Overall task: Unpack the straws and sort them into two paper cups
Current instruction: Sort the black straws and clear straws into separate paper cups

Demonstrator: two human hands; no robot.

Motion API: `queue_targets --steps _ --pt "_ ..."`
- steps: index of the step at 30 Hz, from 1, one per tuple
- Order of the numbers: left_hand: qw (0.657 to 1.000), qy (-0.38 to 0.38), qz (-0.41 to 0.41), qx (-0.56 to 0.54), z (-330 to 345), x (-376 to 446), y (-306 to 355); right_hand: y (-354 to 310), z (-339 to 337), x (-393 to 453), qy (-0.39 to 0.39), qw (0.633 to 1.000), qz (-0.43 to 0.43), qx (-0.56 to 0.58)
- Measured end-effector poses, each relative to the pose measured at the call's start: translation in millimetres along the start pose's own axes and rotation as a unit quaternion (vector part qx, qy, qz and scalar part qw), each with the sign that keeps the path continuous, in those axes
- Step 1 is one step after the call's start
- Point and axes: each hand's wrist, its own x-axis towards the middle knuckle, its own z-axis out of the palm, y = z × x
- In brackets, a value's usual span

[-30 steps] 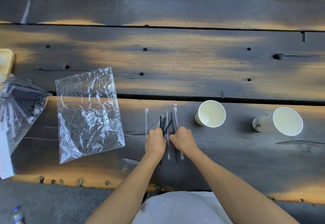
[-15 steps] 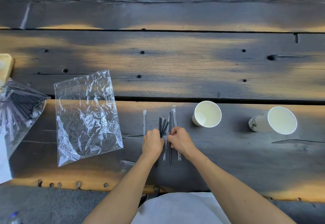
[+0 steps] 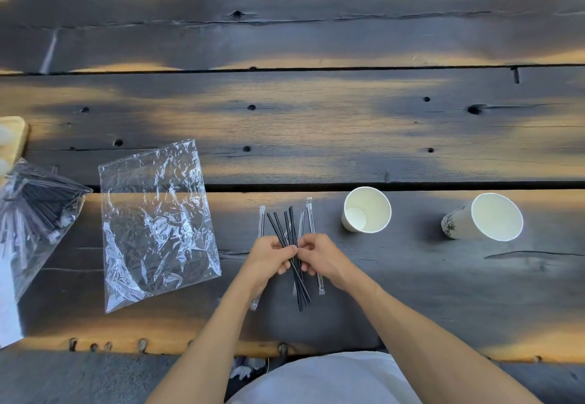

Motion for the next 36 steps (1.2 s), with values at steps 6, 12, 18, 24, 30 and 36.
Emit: queue_targets --steps 6,12,18,24,30,36 --pt "0.992 -0.021 0.034 -0.121 -3 -12 4 -11 -7 -14 -0.05 0.994 -0.031 0.093" --pt "0.984 -0.013 0.088 -0.152 -1 -28 3 -17 -10 -34 -0.084 0.992 -0.074 0.066" --pt "0.975 -0.069 0.128 -0.169 2 -49 6 -39 -10 -55 -0.082 0.987 -0.091 0.103" --pt "0.984 -0.05 0.133 -0.106 -1 -67 6 -66 -14 -81 -0.128 0.979 -0.102 0.124" --pt "0.977 -0.095 0.134 -0.134 7 -111 6 -70 -18 -86 -0.074 0.979 -0.12 0.15" --pt "0.978 -0.111 0.086 -0.152 16 -120 -2 -80 -31 -85 -0.01 0.985 -0.112 0.128"
